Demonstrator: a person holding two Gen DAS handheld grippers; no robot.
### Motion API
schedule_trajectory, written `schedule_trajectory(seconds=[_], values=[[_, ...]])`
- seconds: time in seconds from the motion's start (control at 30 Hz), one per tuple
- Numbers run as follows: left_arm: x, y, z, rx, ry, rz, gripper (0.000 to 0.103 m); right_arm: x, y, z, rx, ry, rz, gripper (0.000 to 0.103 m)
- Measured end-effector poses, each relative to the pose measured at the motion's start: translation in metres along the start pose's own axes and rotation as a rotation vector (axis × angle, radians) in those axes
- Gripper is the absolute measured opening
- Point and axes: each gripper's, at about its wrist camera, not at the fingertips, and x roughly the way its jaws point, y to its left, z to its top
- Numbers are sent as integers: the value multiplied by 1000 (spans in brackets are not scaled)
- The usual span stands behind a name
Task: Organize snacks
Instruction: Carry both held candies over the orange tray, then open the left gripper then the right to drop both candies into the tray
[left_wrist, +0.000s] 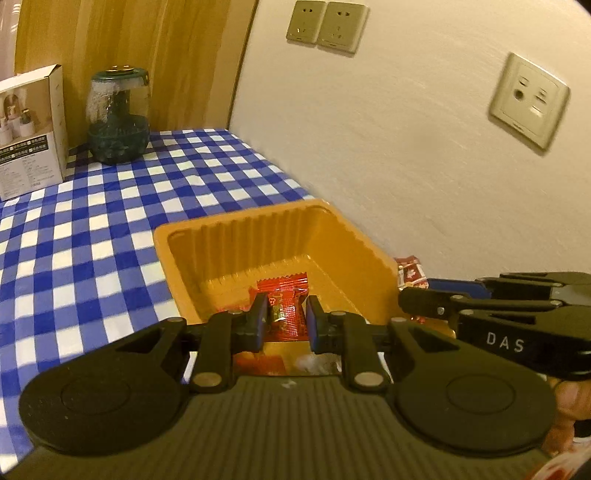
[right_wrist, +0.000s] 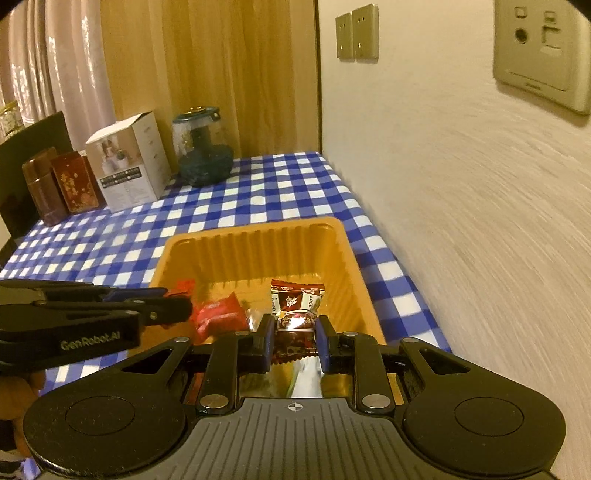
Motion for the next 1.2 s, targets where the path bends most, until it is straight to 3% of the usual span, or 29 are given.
schedule_trajectory(seconds=[0.5, 0.53, 0.57, 0.63, 1.2], values=[[47, 21, 25, 3, -26, 33, 19, 61, -8, 30, 19, 18, 24, 24], [48, 21, 25, 7, -29, 41, 24, 62, -8, 31, 21, 18, 23, 24], [49, 22, 26, 13, -34, 48, 41, 63, -8, 31, 24, 18, 23, 24], [47, 24, 25, 12, -51, 59, 51, 65, -9, 32, 35, 18, 25, 24], [36, 32, 23, 39, -38, 108, 51, 74, 5, 40, -15, 51, 38, 24]])
